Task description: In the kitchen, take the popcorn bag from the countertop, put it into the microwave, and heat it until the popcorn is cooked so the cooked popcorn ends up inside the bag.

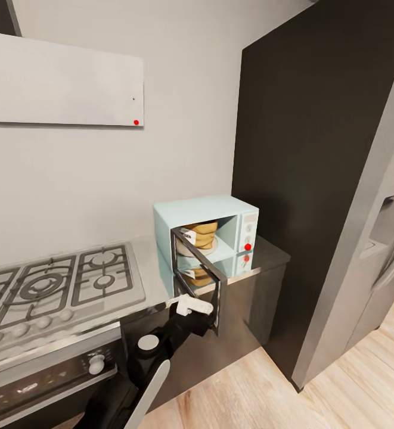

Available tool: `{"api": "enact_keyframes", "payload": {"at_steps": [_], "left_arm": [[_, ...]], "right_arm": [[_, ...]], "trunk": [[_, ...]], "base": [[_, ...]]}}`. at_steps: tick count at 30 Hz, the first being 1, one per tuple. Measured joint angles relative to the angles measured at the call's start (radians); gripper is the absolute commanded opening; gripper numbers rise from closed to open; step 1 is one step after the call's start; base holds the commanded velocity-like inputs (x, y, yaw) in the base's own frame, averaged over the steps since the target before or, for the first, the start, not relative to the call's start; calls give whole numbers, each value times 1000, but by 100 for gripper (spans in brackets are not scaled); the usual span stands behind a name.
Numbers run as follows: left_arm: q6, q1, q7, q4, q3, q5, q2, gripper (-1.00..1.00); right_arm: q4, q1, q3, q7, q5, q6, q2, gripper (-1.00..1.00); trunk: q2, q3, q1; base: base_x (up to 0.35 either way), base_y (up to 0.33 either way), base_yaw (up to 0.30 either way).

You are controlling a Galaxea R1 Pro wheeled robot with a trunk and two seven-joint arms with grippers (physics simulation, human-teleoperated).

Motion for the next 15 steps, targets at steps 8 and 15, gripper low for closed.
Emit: {"api": "enact_keyframes", "payload": {"at_steps": [8,15], "left_arm": [[-37,1,-2,8,4,7,4,100],[-49,1,0,12,2,30,10,100]], "right_arm": [[0,0,0,-11,3,1,4,100],[0,6,0,-11,6,0,3,100]], "trunk": [[0,0,0],[0,0,0]], "base": [[0,0,0],[0,0,0]]}}
